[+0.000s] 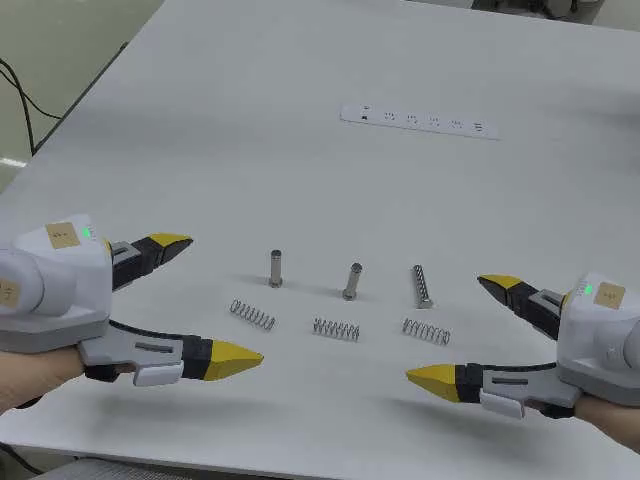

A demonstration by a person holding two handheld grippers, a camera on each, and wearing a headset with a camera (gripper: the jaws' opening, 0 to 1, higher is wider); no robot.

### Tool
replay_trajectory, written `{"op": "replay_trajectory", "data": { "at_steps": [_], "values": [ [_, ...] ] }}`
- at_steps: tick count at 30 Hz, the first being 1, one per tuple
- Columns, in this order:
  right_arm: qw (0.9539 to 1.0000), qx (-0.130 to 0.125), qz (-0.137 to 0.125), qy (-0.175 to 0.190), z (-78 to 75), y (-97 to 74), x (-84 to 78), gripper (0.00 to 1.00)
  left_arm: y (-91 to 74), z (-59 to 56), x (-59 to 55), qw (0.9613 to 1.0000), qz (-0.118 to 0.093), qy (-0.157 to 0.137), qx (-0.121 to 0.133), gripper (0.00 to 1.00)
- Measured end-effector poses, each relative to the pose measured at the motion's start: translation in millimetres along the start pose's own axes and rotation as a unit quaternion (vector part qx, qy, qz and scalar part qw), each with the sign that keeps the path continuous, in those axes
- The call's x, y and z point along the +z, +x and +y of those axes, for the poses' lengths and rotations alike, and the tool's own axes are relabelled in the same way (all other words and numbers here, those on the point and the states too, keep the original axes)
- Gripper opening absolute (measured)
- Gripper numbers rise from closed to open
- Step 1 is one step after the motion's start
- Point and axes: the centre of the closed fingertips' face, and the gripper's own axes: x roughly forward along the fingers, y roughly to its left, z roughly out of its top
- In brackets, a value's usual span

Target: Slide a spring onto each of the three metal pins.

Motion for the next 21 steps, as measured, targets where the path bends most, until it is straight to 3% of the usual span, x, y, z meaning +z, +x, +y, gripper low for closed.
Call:
{"op": "replay_trajectory", "data": {
  "at_steps": [21],
  "values": [
    [1.0, 0.001, 0.001, -0.005, 1.3, -1.3, -0.2, 0.93, -0.7, -0.1, -3.0, 1.0, 0.0, -0.002, 0.001, 0.98]
  ]
}}
